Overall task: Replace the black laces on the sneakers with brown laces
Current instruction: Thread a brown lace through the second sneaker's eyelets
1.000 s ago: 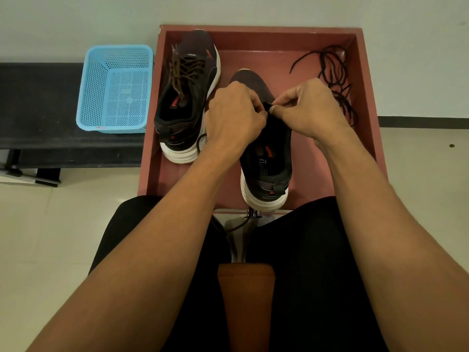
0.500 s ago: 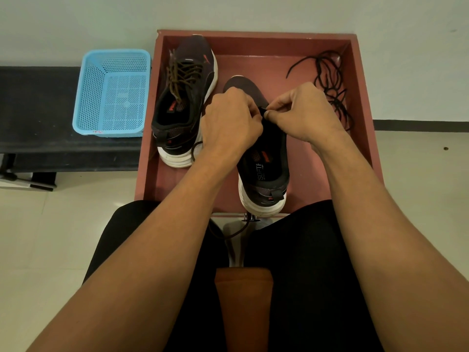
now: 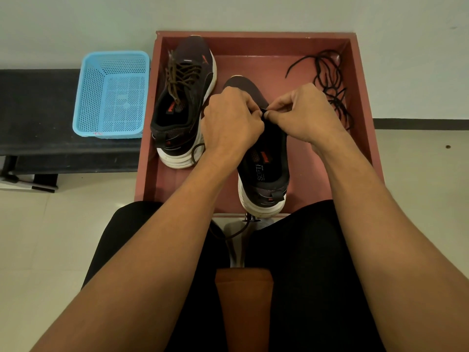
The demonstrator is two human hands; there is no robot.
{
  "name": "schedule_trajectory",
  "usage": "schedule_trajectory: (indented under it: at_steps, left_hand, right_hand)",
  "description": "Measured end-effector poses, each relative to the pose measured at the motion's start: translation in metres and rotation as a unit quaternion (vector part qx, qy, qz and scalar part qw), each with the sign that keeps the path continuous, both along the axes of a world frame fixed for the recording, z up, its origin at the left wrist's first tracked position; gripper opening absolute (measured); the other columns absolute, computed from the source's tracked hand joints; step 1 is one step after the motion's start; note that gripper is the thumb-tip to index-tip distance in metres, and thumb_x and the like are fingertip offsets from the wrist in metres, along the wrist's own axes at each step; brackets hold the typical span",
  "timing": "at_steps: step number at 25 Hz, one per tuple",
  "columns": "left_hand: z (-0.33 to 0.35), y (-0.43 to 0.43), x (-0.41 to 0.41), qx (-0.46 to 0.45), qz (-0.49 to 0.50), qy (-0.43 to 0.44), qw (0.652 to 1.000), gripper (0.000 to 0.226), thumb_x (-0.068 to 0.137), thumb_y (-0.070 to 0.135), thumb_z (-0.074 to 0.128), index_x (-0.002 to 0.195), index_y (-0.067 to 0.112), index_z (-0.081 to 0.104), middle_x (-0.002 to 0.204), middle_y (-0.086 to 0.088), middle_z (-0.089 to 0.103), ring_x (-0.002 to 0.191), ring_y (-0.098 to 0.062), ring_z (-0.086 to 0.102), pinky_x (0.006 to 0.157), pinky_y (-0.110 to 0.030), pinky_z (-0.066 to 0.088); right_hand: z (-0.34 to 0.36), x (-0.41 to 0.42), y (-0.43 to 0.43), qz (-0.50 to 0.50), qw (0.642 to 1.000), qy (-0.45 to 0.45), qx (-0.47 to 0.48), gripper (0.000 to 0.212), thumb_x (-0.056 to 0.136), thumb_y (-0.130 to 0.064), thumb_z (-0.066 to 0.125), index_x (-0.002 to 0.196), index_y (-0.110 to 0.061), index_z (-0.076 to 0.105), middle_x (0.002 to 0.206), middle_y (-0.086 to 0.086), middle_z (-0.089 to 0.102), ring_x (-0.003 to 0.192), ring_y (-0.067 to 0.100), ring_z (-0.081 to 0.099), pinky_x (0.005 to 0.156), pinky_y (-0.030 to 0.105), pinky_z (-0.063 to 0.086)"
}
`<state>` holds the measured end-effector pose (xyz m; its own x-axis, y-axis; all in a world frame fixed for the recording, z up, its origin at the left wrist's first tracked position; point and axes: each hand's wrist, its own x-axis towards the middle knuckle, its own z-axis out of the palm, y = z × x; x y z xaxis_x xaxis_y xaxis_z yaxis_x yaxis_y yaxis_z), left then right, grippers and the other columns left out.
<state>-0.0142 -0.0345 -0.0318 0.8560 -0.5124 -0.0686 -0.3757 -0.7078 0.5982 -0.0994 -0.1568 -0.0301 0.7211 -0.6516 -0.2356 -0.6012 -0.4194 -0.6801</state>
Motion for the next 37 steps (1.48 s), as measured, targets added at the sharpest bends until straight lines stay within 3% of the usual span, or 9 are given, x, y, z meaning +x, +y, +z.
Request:
schedule_trajectory:
  at_steps: [9, 17, 23, 27, 29, 32, 37]
  left_hand:
    - [-0.002, 0.001, 0.005, 0.065, -0.048, -0.025, 0.996, 0.013, 0.085, 0.036, 0.076, 0.097, 0.031, 0.079, 0.106, 0.000, 0.073, 0.102, -0.027, 0.069, 0.071, -0.034, 0.045]
    - [-0.002, 0.003, 0.004, 0.043, -0.040, 0.012, 0.998, 0.009, 0.087, 0.034, 0.076, 0.094, 0.030, 0.080, 0.089, 0.002, 0.074, 0.095, -0.025, 0.070, 0.067, -0.033, 0.044]
    - [-0.002, 0.001, 0.004, 0.041, -0.028, 0.013, 0.999, 0.008, 0.090, 0.034, 0.078, 0.097, 0.030, 0.079, 0.092, 0.002, 0.074, 0.097, -0.023, 0.069, 0.069, -0.034, 0.044]
    - [-0.004, 0.001, 0.005, 0.037, -0.030, 0.022, 0.999, 0.006, 0.089, 0.035, 0.079, 0.095, 0.032, 0.080, 0.089, 0.004, 0.073, 0.094, -0.021, 0.070, 0.070, -0.034, 0.050]
    - [-0.003, 0.003, 0.007, 0.031, -0.029, 0.028, 0.999, 0.005, 0.088, 0.038, 0.082, 0.091, 0.035, 0.080, 0.088, 0.007, 0.072, 0.093, -0.019, 0.070, 0.072, -0.034, 0.053]
    - [-0.002, 0.006, 0.009, 0.028, -0.033, 0.021, 0.999, 0.009, 0.084, 0.043, 0.084, 0.091, 0.039, 0.080, 0.094, 0.009, 0.071, 0.100, -0.020, 0.069, 0.079, -0.037, 0.056]
    - [0.008, 0.013, 0.011, 0.037, -0.053, -0.023, 0.998, 0.023, 0.076, 0.049, 0.089, 0.091, 0.037, 0.076, 0.084, 0.014, 0.061, 0.094, -0.017, 0.068, 0.072, -0.033, 0.049]
  right_hand:
    - [-0.001, 0.001, 0.003, -0.007, 1.000, -0.003, 0.015, 0.006, 0.090, -0.022, 0.078, 0.087, -0.027, 0.081, 0.081, -0.008, 0.075, 0.076, 0.004, 0.071, 0.061, 0.017, 0.050]
    - [0.005, -0.002, 0.004, 0.026, 1.000, 0.006, 0.001, 0.007, 0.089, -0.024, 0.076, 0.090, -0.026, 0.083, 0.080, -0.006, 0.077, 0.077, 0.010, 0.075, 0.074, 0.031, 0.064]
    - [0.003, -0.003, 0.004, 0.048, 0.999, -0.002, 0.018, 0.009, 0.091, -0.023, 0.074, 0.094, -0.023, 0.083, 0.082, -0.004, 0.078, 0.080, 0.012, 0.076, 0.081, 0.039, 0.065]
    - [0.001, -0.004, 0.001, 0.040, 0.997, -0.007, 0.070, 0.025, 0.103, -0.027, 0.065, 0.089, -0.013, 0.081, 0.078, 0.005, 0.078, 0.071, 0.017, 0.077, 0.077, 0.039, 0.066]
    - [0.001, -0.005, 0.001, 0.012, 0.991, -0.021, 0.128, 0.023, 0.105, -0.021, 0.064, 0.091, -0.008, 0.077, 0.075, 0.008, 0.075, 0.061, 0.012, 0.073, 0.068, 0.034, 0.063]
    - [0.000, -0.004, 0.001, 0.000, 0.984, -0.020, 0.176, 0.017, 0.105, -0.014, 0.064, 0.090, -0.012, 0.070, 0.070, 0.003, 0.069, 0.051, 0.005, 0.064, 0.056, 0.024, 0.054]
    - [-0.004, -0.004, -0.001, -0.034, 0.979, -0.012, 0.199, 0.023, 0.109, -0.009, 0.052, 0.089, -0.015, 0.062, 0.074, 0.000, 0.066, 0.046, -0.001, 0.060, 0.050, 0.020, 0.047]
